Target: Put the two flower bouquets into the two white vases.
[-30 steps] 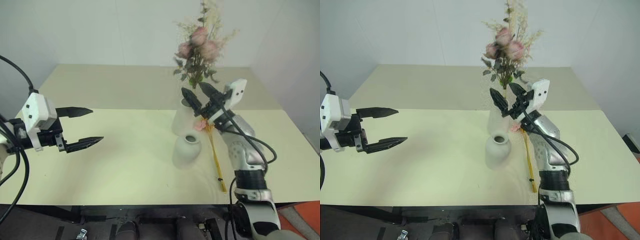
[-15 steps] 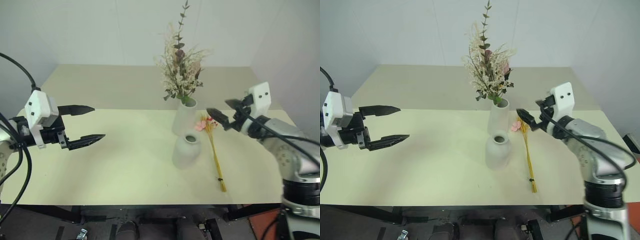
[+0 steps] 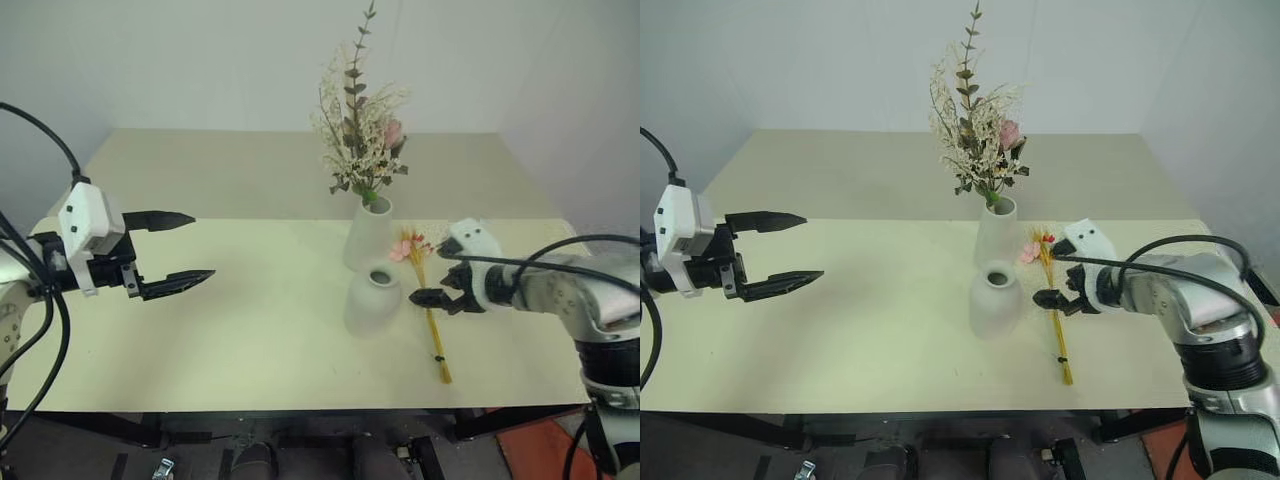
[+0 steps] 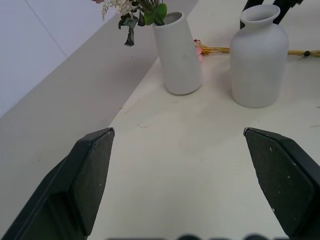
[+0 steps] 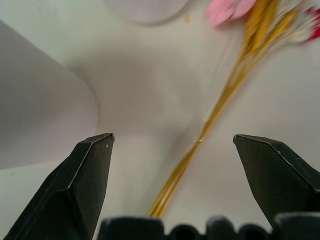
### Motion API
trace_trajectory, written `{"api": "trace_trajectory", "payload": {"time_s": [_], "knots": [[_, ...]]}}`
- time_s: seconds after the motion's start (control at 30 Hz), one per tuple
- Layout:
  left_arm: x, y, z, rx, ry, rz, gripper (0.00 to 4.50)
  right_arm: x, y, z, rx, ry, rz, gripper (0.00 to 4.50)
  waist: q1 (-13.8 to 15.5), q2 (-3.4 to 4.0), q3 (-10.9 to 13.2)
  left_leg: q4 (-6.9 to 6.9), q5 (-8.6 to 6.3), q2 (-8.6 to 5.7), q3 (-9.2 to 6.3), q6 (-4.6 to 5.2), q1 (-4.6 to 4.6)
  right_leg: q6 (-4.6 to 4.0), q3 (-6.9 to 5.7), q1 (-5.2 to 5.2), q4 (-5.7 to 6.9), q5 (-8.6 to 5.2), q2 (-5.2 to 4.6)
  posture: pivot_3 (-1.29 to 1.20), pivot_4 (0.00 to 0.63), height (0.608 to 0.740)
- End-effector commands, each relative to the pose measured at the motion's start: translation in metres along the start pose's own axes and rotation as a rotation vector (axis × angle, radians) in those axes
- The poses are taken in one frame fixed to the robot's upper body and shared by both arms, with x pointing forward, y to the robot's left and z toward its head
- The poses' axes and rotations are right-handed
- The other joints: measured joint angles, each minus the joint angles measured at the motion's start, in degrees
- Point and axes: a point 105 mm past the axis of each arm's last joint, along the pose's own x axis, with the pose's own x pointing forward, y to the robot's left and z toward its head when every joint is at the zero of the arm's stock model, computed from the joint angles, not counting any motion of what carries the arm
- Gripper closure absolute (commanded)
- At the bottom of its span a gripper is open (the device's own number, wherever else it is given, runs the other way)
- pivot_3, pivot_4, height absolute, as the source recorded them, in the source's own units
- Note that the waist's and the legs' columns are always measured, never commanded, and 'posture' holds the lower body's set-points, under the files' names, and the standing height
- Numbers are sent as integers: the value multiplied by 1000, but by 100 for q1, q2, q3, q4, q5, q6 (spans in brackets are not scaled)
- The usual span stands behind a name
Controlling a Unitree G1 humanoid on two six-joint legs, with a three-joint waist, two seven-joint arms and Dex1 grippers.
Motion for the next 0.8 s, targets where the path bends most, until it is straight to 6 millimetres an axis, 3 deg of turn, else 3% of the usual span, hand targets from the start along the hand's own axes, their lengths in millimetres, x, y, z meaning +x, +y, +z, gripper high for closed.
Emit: {"api": "trace_trajectory", "payload": {"time_s": [0.03,0.1,0.2,0.57,0.7,0.8], "knots": [[-4,4,8,47,0,10,0,3,-5,7,-7,-1,-23,9,1,0,0,0,0,0,0,0,0,0,0,0,0,0,0,0,150,740],[-5,3,8,47,4,12,0,13,-15,5,29,14,-60,9,-1,0,0,0,0,-1,-1,0,1,1,0,0,1,1,0,0,150,740],[-7,2,5,43,15,17,0,20,-24,1,39,39,-89,631,-4,0,0,2,0,0,0,0,2,3,0,0,2,2,0,0,150,740],[-10,-1,4,37,20,29,0,24,-23,-2,46,59,-67,4488,-11,0,0,2,0,2,-3,0,3,3,-1,-1,6,2,4,0,150,740],[-9,0,4,38,20,29,0,24,-24,0,44,51,-80,4488,-13,0,0,2,0,1,-3,0,4,3,-1,0,6,2,4,0,150,740],[-9,1,5,39,21,27,0,13,-35,22,30,-73,-173,4488,-15,0,0,2,0,1,-3,0,4,3,-1,0,6,2,4,0,150,740]]}}
